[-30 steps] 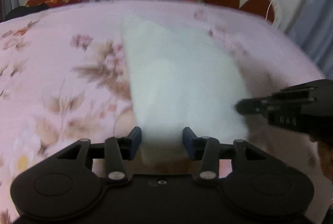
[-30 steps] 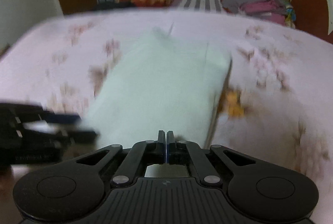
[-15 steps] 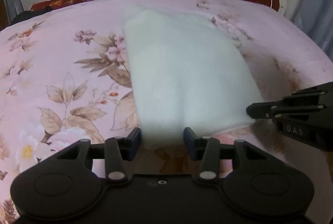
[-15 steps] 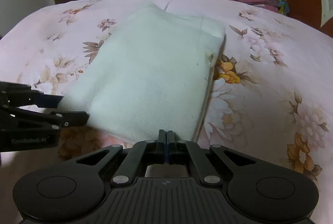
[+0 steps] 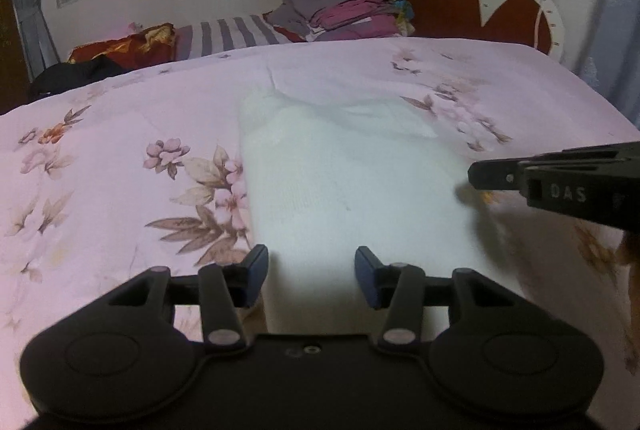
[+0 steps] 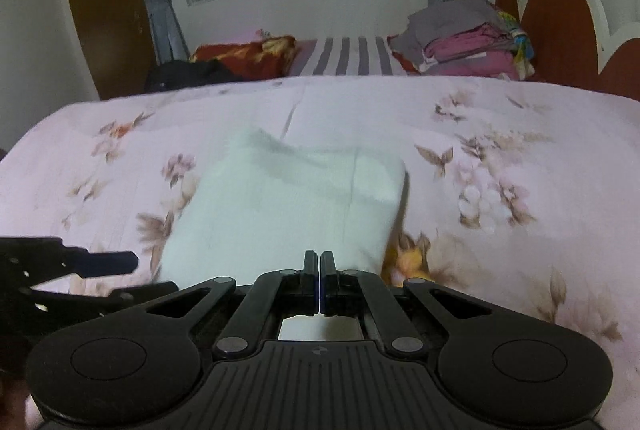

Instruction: Fold small clothes

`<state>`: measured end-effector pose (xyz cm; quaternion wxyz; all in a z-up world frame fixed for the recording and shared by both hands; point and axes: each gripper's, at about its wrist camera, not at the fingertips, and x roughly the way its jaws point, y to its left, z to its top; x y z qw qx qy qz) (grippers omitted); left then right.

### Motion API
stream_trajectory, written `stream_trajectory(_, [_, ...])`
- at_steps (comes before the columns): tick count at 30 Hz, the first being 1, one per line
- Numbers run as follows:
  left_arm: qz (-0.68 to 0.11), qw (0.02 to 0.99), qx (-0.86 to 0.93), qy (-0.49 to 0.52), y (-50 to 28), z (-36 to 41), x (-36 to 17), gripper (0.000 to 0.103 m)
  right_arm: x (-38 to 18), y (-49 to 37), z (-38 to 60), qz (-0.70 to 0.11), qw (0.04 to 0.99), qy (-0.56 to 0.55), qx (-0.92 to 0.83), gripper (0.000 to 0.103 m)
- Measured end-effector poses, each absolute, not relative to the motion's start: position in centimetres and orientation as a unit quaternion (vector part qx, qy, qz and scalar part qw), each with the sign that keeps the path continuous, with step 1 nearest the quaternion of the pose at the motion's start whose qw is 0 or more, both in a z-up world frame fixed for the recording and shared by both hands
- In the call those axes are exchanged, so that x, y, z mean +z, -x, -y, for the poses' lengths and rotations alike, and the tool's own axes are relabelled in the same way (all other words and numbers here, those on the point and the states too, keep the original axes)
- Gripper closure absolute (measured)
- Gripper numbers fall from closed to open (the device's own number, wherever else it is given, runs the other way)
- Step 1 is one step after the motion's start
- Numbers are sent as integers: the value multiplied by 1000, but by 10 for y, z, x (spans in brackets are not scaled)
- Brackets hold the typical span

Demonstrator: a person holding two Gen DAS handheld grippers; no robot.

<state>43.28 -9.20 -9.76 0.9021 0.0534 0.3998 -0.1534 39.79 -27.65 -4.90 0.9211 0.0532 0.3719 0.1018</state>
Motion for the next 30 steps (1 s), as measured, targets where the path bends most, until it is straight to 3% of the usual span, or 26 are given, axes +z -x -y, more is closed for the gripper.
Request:
stream_trajectory(5, [-428,891,-142,-57,-448,98,-123,53,-93,-422,277,-441,889,-48,111,103])
stream_trajectory(14, [-428,891,-127,-83,-441,105,-122,51,-97,-415,284,-426,893,-53,136,103])
stream_trajectory(20, [-430,892,-100,-97,-439,106,-115,35,-88,-408,299,-419,892,-75,150,103])
stream_trajectory(21, [-424,896,-95,-92,-437,104,-112,29,-84,-404,304,-411,895,-81,151,103])
stream_trajectory(22, [-413,903,-88,-87,-434,101,-107,15,-81,-401,311,-403,898,-93,152,103])
stream_trajectory(24, [-387,916,-77,-70,-430,93,-98,1,-77,-398,326,-398,896,-128,153,103])
stream_trajectory(26, [-384,919,-77,-50,-433,86,-95,0,-75,-396,343,-385,896,-169,146,103])
stream_trajectory(27, [-396,914,-80,-37,-437,83,-96,0,-76,-397,350,-382,895,-188,137,95])
stream_trajectory(28, [-409,909,-79,-24,-443,81,-97,0,-78,-399,356,-386,891,-203,128,41])
stream_trajectory(29, [-417,906,-76,-11,-447,79,-99,0,-79,-401,361,-384,889,-214,126,18])
stream_trajectory(30, [-423,904,-71,-4,-450,78,-101,0,-79,-401,366,-370,892,-223,129,13])
